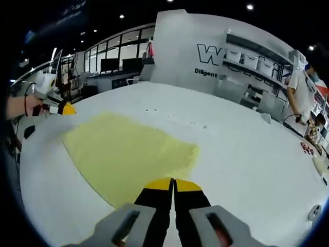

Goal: Fold the garment on the visible template until the final outline fits inside the template.

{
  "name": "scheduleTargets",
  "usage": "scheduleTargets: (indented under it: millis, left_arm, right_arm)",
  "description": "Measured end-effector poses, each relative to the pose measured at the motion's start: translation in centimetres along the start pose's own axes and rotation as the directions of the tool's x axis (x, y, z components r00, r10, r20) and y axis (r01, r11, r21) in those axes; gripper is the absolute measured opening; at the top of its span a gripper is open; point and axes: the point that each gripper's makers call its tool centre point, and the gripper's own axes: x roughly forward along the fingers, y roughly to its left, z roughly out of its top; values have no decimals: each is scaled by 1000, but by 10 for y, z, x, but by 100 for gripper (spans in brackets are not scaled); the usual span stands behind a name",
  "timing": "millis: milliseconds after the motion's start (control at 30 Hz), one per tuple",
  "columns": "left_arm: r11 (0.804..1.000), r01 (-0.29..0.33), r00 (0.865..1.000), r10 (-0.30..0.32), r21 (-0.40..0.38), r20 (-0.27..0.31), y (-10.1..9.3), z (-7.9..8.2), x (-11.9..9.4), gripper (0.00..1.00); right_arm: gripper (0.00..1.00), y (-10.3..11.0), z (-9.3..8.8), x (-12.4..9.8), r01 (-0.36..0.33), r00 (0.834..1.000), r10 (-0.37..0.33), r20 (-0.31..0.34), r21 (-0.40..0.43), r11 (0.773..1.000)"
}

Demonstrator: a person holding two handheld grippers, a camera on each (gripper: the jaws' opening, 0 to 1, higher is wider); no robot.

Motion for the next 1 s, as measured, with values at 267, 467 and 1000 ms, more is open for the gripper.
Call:
scheduleTargets:
  millis: [267,467,1000]
  left_arm:
    - [999,14,1000,-15,-30,-17,-10,-24,-15,9]
    - [994,63,996,-68,-91,-52,-22,-46,-25,13]
    - [978,123,985,-141,-171,-99,-41,-68,-21,10]
  right_arm:
    - [7,10,-25,-12,-62,998,62,-10,29,998]
    - [15,22,-42,-21,-148,988,151,-22,98,984]
    - [3,42,-55,-17,-256,963,264,-54,121,959]
